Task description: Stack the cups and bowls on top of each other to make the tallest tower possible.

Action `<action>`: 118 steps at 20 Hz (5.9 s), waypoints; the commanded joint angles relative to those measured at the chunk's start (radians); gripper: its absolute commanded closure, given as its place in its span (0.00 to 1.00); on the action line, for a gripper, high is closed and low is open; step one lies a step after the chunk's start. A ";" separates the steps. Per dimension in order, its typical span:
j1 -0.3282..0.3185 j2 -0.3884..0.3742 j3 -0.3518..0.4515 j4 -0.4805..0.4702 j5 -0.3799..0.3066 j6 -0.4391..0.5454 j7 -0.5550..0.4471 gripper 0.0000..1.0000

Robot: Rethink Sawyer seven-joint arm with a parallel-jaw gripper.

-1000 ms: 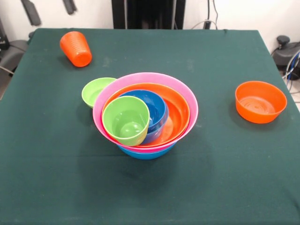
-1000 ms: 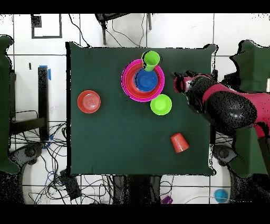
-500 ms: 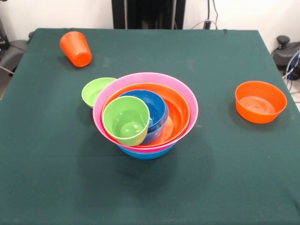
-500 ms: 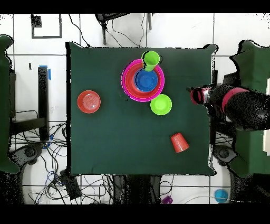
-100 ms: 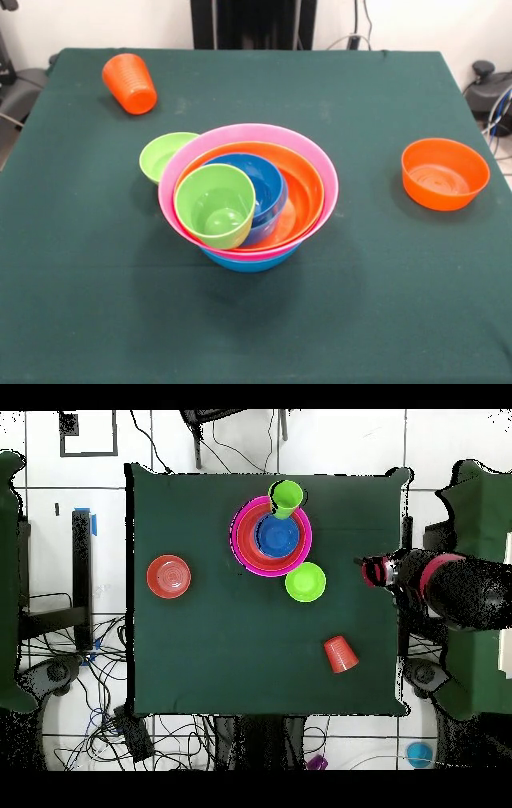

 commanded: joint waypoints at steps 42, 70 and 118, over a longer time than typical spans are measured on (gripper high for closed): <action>0.228 0.144 -0.393 0.112 -0.205 -0.175 -0.068 0.00; 0.233 0.394 -0.354 -0.103 -0.207 -0.109 -0.313 0.00; 0.255 0.531 -0.353 -0.253 -0.143 0.029 -0.484 0.00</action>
